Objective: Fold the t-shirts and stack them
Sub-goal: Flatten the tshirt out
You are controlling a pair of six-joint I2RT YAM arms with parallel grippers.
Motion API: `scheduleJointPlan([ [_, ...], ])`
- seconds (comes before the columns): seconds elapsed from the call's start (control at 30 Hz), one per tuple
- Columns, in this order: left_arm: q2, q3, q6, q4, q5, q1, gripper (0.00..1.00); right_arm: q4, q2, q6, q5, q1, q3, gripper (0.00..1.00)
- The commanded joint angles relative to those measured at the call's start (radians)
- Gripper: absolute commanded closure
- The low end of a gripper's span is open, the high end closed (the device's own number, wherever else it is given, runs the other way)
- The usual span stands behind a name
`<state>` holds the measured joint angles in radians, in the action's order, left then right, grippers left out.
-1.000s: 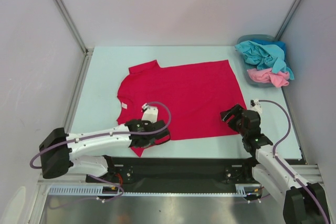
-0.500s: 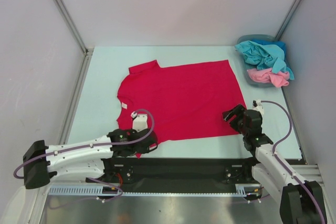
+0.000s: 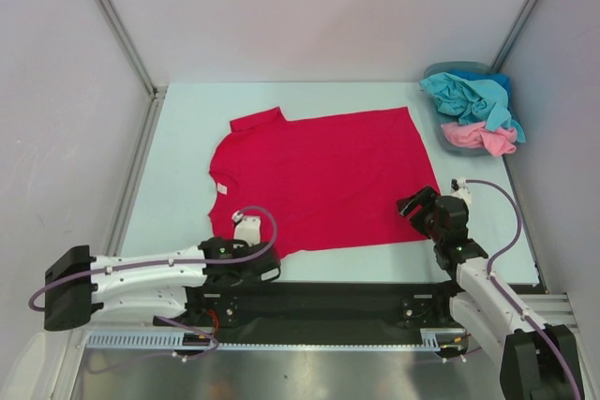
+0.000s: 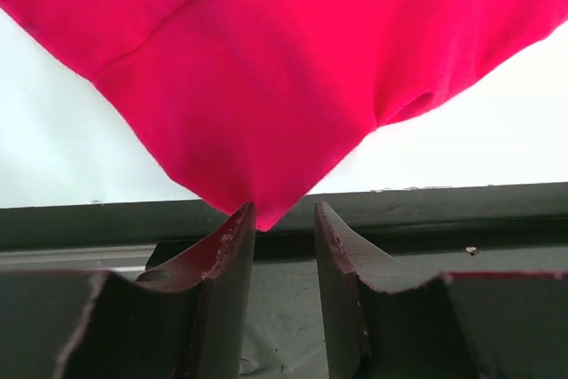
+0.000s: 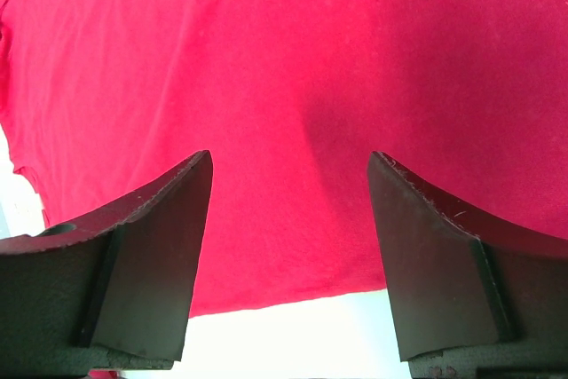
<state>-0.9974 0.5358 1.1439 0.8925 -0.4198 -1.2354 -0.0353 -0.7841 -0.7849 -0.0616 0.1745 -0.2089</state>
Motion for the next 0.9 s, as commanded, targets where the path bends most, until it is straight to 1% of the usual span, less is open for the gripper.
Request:
scheduleJointPlan([
  [0.0, -0.029, 0.000, 0.034, -0.027, -0.005, -0.010, 0.61, -0.021, 0.028, 0.006, 0.006, -0.003, -0.017, 0.25],
  [0.13, -0.067, -0.013, 0.030, -0.052, -0.020, -0.010, 0.62, -0.003, 0.049, 0.007, 0.005, -0.004, -0.018, 0.25],
  [0.23, -0.104, -0.020, 0.030, -0.061, -0.034, -0.012, 0.66, 0.006, 0.062, 0.009, 0.006, -0.006, -0.018, 0.25],
  [0.33, -0.133, -0.019, 0.030, -0.063, -0.050, -0.012, 0.75, 0.012, 0.072, 0.012, 0.006, -0.006, -0.017, 0.25],
  [0.37, -0.138, -0.016, 0.027, -0.063, -0.056, -0.012, 0.81, 0.012, 0.074, 0.012, 0.006, -0.006, -0.017, 0.25],
  [0.4, -0.144, -0.014, 0.027, -0.061, -0.066, -0.012, 0.85, 0.014, 0.077, 0.012, 0.008, -0.006, -0.015, 0.25],
  [0.43, -0.161, -0.011, 0.027, -0.060, -0.073, -0.012, 0.93, 0.014, 0.078, 0.010, 0.008, -0.007, -0.015, 0.25],
  [0.5, -0.185, 0.003, 0.027, -0.052, -0.083, -0.012, 1.00, 0.014, 0.080, 0.010, 0.011, -0.007, -0.015, 0.26],
  [0.6, -0.219, 0.023, 0.027, -0.056, -0.114, -0.012, 1.00, 0.012, 0.082, 0.012, 0.016, -0.007, -0.015, 0.26],
  [0.67, -0.211, 0.024, 0.014, -0.101, -0.143, -0.021, 0.99, 0.006, 0.082, 0.012, 0.020, -0.007, -0.009, 0.26],
  [0.83, -0.083, -0.006, -0.065, -0.249, -0.166, -0.021, 1.00, 0.012, 0.086, 0.012, 0.023, -0.007, -0.007, 0.26],
  [0.87, -0.060, -0.034, -0.079, -0.309, -0.166, -0.021, 1.00, 0.015, 0.089, 0.018, 0.023, -0.007, -0.007, 0.26],
])
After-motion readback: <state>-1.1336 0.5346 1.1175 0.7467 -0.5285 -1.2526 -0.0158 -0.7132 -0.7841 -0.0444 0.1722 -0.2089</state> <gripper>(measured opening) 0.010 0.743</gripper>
